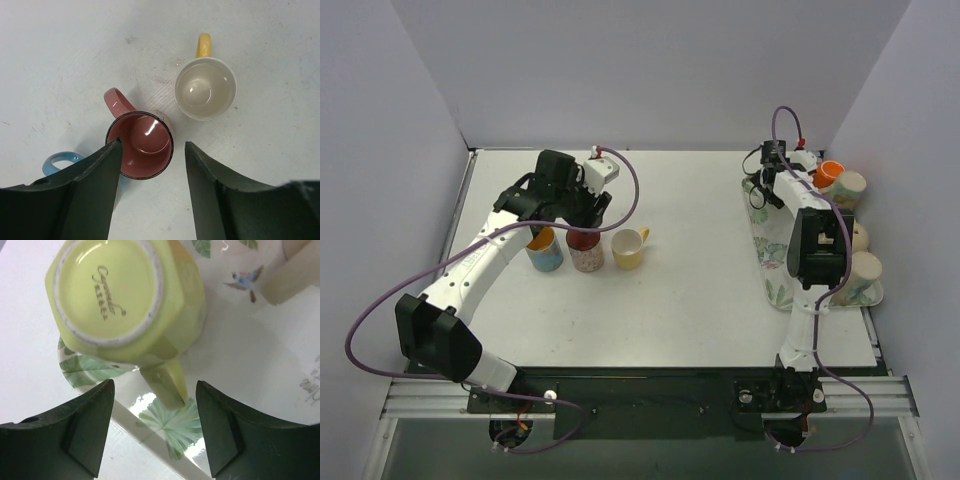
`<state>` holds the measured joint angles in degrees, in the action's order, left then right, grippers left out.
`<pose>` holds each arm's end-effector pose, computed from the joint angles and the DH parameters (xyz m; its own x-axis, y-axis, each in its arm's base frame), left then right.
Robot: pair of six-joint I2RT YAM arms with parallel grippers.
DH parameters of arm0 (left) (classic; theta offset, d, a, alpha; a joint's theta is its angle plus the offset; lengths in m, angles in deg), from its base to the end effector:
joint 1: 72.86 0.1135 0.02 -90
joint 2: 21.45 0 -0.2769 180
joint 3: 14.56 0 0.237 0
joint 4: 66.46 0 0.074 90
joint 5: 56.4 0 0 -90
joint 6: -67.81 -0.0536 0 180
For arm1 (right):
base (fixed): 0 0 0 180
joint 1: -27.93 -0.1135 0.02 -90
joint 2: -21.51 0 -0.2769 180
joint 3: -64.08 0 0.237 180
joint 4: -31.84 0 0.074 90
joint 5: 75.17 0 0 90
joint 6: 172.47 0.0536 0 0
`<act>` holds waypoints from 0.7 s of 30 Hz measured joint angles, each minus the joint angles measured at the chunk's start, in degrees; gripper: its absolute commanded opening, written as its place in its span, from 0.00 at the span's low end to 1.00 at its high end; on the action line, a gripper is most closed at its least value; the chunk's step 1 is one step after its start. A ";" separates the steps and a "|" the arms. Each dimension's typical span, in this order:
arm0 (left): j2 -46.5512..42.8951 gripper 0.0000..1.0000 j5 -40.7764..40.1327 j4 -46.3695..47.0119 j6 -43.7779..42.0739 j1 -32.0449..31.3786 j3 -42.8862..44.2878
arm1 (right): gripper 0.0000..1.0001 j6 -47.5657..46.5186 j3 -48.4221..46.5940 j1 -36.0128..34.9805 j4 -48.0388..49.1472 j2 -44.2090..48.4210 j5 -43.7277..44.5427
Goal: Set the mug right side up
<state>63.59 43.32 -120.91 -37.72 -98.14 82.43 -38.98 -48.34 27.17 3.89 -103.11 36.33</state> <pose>0.2868 -0.1454 0.3528 -0.4458 0.5024 -0.7409 0.6776 0.7303 0.0875 0.5039 -0.0130 0.2114 -0.2835 0.6366 -0.7172 0.6380 0.6835 0.3546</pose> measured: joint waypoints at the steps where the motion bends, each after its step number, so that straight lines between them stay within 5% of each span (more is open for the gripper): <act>1: 0.00 0.62 0.20 -0.07 0.00 0.00 0.00 | 0.63 -0.15 -0.48 0.39 0.50 -0.31 -0.96; 9: -0.02 0.62 0.66 -1.14 -0.13 0.02 0.22 | 0.57 1.05 -5.44 1.73 -1.60 -3.67 -1.90; 11: -0.04 0.62 0.90 -1.42 -0.15 0.04 0.26 | 0.48 1.88 -5.88 2.03 -2.47 -4.11 -2.05; 15: -0.07 0.62 1.07 -1.75 -0.15 0.09 0.52 | 0.00 3.26 -6.71 3.10 -3.54 -5.18 -3.34; 21: -0.17 0.62 1.25 -1.79 -0.15 0.15 0.52 | 0.00 2.84 -6.86 3.48 -3.87 -5.22 -3.78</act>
<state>63.41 44.56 -122.71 -37.87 -97.98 82.96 -36.14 -55.20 30.65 0.03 -108.33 32.55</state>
